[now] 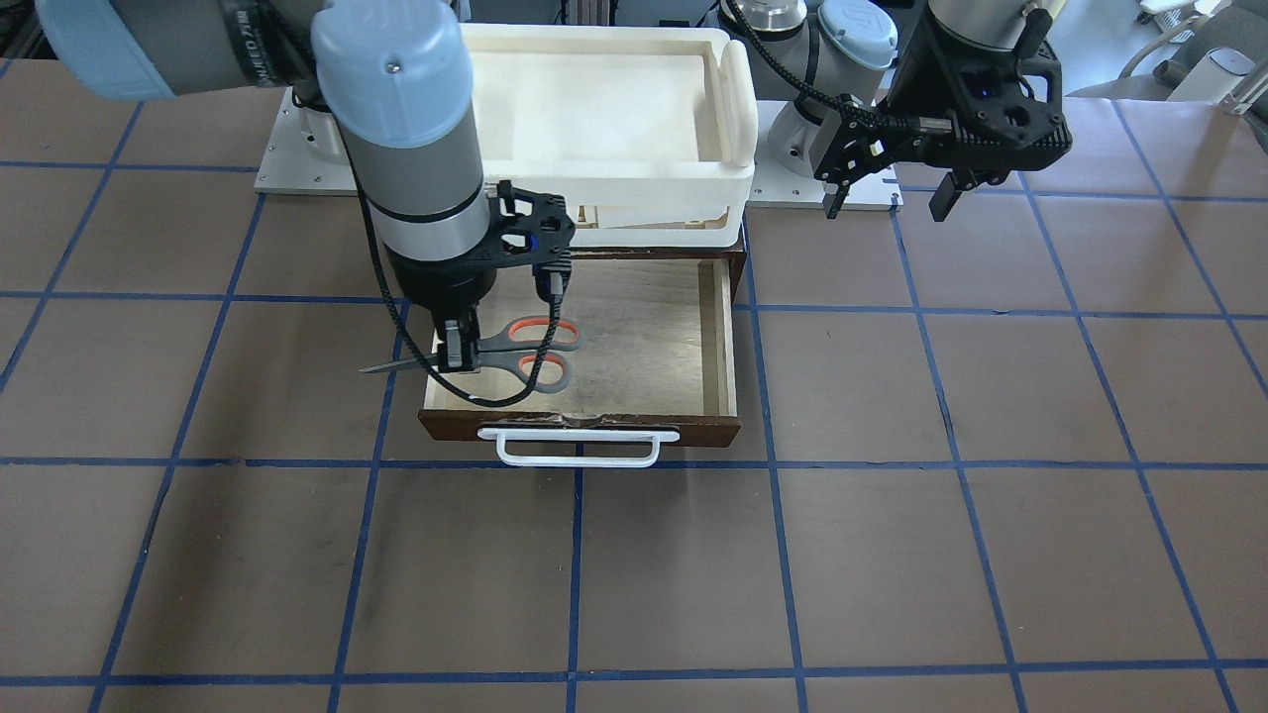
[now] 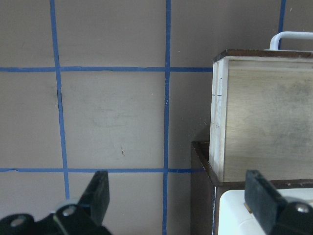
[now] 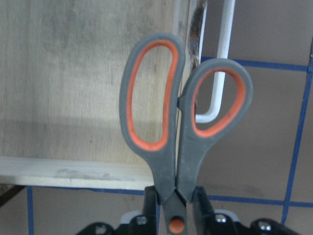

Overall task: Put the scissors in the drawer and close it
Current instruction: 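Carry the scissors with the right gripper over the open drawer, then lower the scissors into the drawer and open the right gripper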

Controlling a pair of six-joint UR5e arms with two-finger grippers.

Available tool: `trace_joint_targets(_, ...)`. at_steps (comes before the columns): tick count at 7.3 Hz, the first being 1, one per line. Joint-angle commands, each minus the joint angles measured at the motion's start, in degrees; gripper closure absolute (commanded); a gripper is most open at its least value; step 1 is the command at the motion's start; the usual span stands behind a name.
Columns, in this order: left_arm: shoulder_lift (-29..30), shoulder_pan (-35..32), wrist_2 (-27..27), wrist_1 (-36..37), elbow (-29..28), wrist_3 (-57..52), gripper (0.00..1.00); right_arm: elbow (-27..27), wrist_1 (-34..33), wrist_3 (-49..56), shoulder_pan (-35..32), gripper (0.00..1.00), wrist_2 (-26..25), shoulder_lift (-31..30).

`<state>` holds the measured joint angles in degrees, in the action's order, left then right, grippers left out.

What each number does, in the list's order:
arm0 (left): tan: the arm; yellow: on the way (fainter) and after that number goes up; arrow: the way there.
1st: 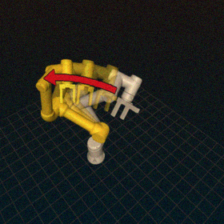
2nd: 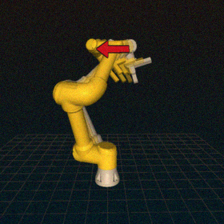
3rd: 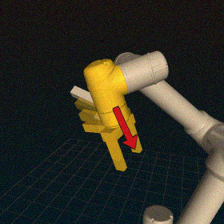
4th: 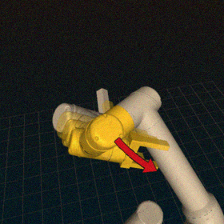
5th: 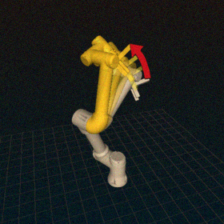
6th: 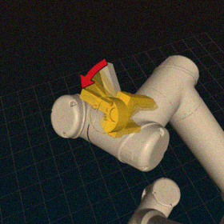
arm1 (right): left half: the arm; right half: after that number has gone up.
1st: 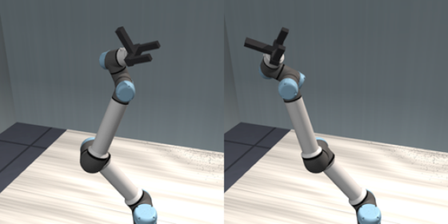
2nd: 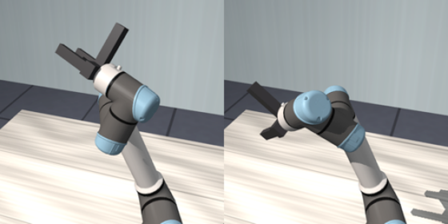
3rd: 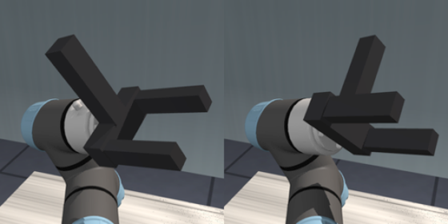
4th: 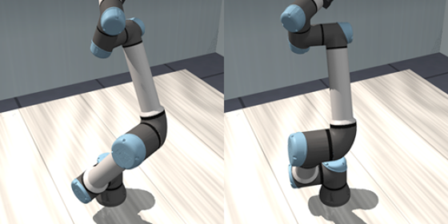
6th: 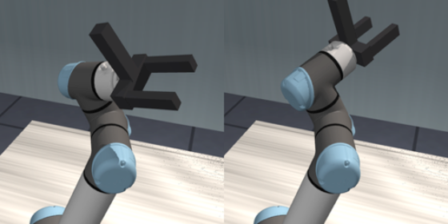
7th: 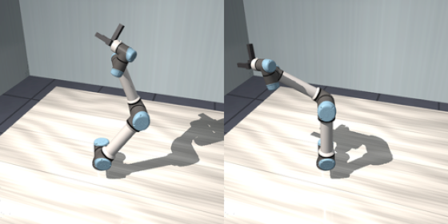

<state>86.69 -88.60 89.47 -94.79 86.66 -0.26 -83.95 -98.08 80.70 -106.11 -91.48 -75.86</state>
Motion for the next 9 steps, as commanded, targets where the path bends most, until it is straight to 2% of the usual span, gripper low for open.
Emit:
trace_joint_targets(1, 0.0, 0.0, 0.0, 0.0, 0.0, 0.0, 0.00, -1.6, 0.0, -1.3, -4.5, 1.00, 0.6, 0.1)
trace_joint_targets(2, -0.2, 0.0, 0.0, 0.0, 0.2, 0.0, 0.00, -2.4, 0.0, -1.9, -5.8, 1.00, 0.8, 0.5)
trace_joint_targets(3, -0.6, 0.0, 0.1, 0.0, 0.7, 0.0, 0.00, -2.5, -0.1, -2.0, -5.9, 1.00, 4.1, 2.0)
trace_joint_targets(4, -0.7, 0.0, 0.1, 0.0, 1.0, -0.1, 0.00, -2.5, -0.2, -2.1, -6.0, 1.00, 4.9, 3.7)
trace_joint_targets(8, -0.7, 0.0, 0.1, 0.0, 1.0, -0.1, 0.00, -5.1, -3.6, -4.9, -6.2, 1.00, 5.7, 6.9)
trace_joint_targets(9, -0.7, 0.0, 0.1, 0.0, 1.0, -0.1, 0.00, -5.2, -3.6, -6.6, -6.2, 0.97, 5.7, 7.7)
